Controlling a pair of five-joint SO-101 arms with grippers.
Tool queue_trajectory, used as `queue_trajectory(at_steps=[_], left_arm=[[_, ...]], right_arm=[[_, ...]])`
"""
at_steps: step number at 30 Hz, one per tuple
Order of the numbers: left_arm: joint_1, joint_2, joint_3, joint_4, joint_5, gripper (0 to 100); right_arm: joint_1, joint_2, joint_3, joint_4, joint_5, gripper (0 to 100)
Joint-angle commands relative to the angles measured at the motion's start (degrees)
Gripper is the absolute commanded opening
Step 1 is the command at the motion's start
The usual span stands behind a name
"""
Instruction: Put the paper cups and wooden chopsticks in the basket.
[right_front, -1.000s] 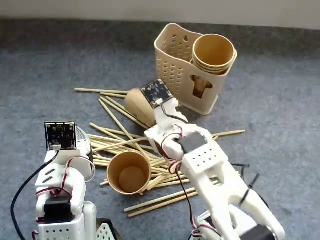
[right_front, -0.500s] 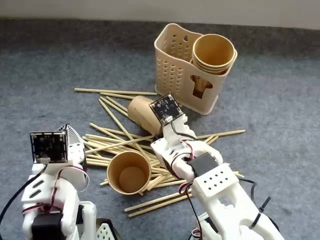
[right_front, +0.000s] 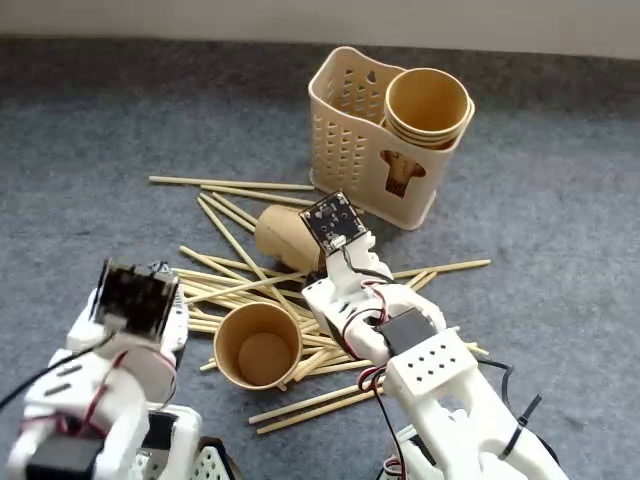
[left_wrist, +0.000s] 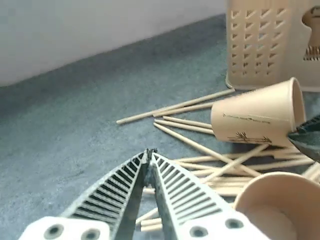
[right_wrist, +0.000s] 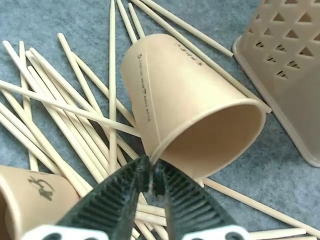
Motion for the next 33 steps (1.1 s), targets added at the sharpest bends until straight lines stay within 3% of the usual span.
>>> queue_trajectory(at_steps=[1, 6, 12, 21, 31, 33], left_arm=[[5.41, 17.54, -12.09, 6.59, -0.62, 2], [10.95, 29.32, -19.12, 12.66, -0.53, 3], [11.12, 37.41, -19.12, 13.54, -0.09, 16], [11.56, 43.91, -16.13, 13.10, 2.55, 16], [11.56, 46.90, -7.78, 6.68, 2.20, 16], [11.56, 46.90, -7.96, 6.68, 2.20, 11]], right_arm=[[0.75, -1.45, -0.40, -1.63, 0.35, 0.6], [1.89, -1.45, -0.40, -1.71, 0.35, 0.6], [2.59, -1.45, -0.40, -1.71, 0.35, 0.6], [2.59, -1.36, -0.40, -1.71, 0.35, 0.6], [2.59, -1.36, -0.31, -1.71, 0.35, 0.6], [2.59, -1.36, -0.31, -1.71, 0.35, 0.6]])
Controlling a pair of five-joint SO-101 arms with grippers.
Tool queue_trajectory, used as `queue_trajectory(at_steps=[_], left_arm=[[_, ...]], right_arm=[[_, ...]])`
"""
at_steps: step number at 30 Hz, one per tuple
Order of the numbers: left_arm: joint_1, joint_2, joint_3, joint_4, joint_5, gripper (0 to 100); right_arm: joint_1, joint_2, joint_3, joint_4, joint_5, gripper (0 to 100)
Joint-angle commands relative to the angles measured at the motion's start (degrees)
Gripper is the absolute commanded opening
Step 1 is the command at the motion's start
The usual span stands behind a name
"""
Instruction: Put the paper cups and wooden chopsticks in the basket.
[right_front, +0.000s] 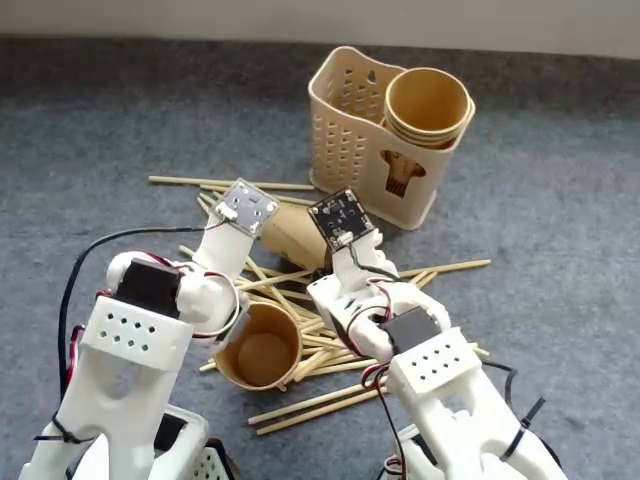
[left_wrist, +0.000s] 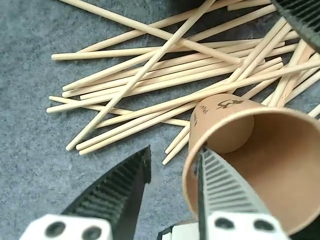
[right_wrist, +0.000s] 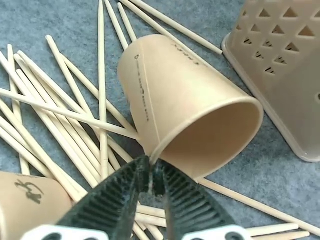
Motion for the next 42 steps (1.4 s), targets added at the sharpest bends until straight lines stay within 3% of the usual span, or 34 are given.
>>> queue_trajectory(at_steps=[1, 4, 10, 21, 30, 35, 42], left_arm=[[0.92, 0.13, -0.57, -1.14, 0.35, 8], [0.75, 0.04, -1.45, -0.97, 0.35, 0], [0.84, 0.04, -2.42, -0.79, 0.35, 0], [0.48, 0.22, -20.44, 7.03, 0.35, 0], [0.31, 0.48, -27.38, 7.38, 0.44, 0], [-3.65, 0.57, -31.08, 6.33, 0.70, 0], [-4.70, 0.66, -31.69, -5.01, 1.85, 0]], right_arm=[[0.84, -1.36, -0.31, -1.71, 0.35, 0.6], [0.84, -1.36, -0.31, -1.71, 0.44, 0.6], [0.84, -1.36, -0.31, -1.71, 0.44, 0.6], [0.84, -1.36, -0.22, -1.71, 0.62, 0.6], [0.75, -1.89, 1.01, -1.71, 0.70, 0.6], [0.75, -2.07, 1.19, -1.71, 0.70, 0.6], [0.84, -2.07, 1.27, -1.36, 0.70, 0.6]])
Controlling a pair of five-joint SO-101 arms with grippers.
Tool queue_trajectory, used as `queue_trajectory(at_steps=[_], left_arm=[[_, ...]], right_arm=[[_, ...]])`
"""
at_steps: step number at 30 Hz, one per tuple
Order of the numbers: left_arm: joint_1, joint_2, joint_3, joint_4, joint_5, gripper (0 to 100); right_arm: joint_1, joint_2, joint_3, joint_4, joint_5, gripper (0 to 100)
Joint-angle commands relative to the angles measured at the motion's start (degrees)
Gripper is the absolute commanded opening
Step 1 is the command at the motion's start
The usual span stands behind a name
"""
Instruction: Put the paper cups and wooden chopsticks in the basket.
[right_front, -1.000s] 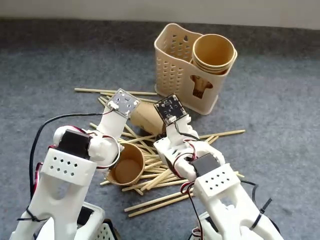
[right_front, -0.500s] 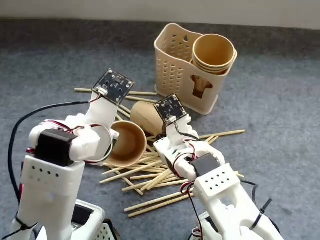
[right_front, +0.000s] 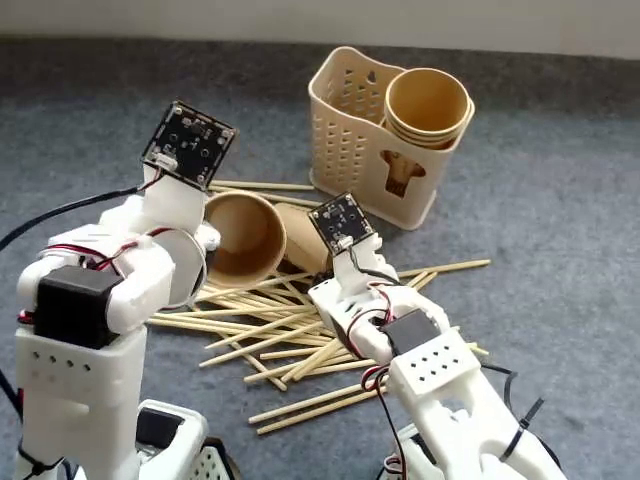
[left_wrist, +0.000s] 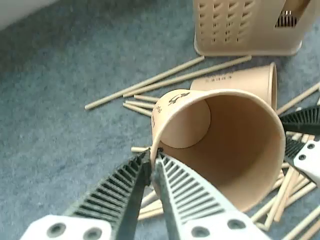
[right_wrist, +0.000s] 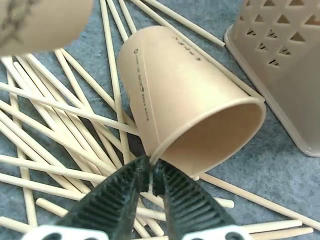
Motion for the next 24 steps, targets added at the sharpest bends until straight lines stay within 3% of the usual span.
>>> queue_trajectory(at_steps=[1, 14, 18, 24], left_arm=[[-0.66, 0.75, -2.68, -8.35, 3.34, 0], [-0.22, 1.19, -2.24, -31.30, 13.19, 0], [2.42, 5.23, -2.86, -36.66, 14.59, 0], [8.57, 11.82, -2.95, -45.54, 14.59, 0]], right_arm=[[0.84, -1.80, -0.31, -0.84, 0.70, 0.6], [0.84, -1.80, -0.22, -0.84, 1.93, 0.6], [0.57, -1.80, 1.71, -1.10, 6.33, 0.6], [0.57, -1.80, 2.07, -1.19, 6.77, 0.6]])
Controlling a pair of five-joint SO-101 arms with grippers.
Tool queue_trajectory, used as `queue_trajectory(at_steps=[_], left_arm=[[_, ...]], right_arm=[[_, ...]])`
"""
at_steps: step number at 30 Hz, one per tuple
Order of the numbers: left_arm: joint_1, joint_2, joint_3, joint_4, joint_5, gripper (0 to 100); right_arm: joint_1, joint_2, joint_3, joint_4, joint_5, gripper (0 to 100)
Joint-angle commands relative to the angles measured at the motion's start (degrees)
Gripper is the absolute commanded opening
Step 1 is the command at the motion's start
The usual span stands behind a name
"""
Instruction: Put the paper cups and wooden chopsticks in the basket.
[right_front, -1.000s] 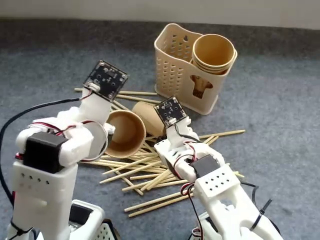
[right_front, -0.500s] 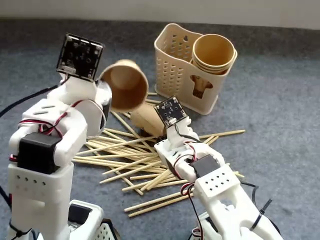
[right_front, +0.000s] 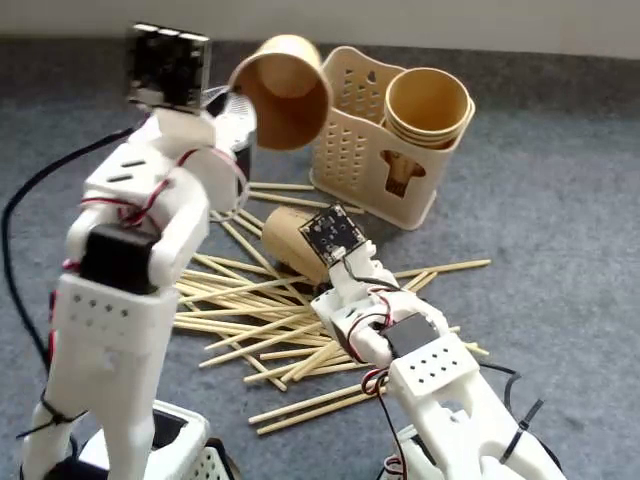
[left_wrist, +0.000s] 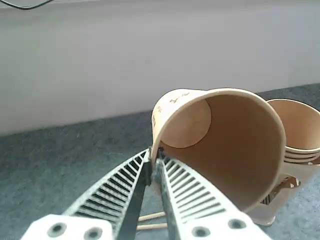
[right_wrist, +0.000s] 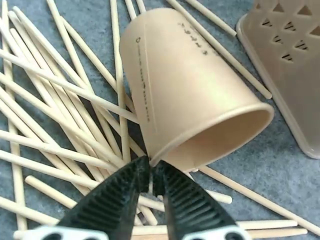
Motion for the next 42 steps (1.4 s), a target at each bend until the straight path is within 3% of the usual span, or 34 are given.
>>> queue_trajectory(at_steps=[1, 16, 21, 26, 32, 37, 42], left_arm=[[5.76, 2.95, -3.12, -7.12, 0.62, 0], [19.21, 17.89, -21.32, -5.89, 0.62, 0], [19.12, 25.63, -30.37, 1.05, 0.62, 0], [19.03, 32.84, -37.85, 7.47, 0.62, 0], [18.77, 38.37, -43.74, 9.23, 0.35, 2], [19.03, 39.08, -47.69, 11.34, 0.62, 15], [18.77, 39.16, -48.31, 10.64, 0.62, 15]], right_arm=[[0.57, -1.80, -0.40, -1.19, 0.88, 0.6], [0.66, -1.54, 0.84, -3.03, 4.13, 0.6], [0.57, -1.71, 5.32, -9.89, 4.48, 0.6], [0.57, -1.71, 5.93, -10.33, 4.48, 0.6], [0.57, -1.71, 5.93, -10.42, 4.48, 0.6], [0.57, -1.71, 5.93, -10.42, 4.48, 0.6], [0.57, -1.71, 5.93, -10.42, 4.48, 0.6]])
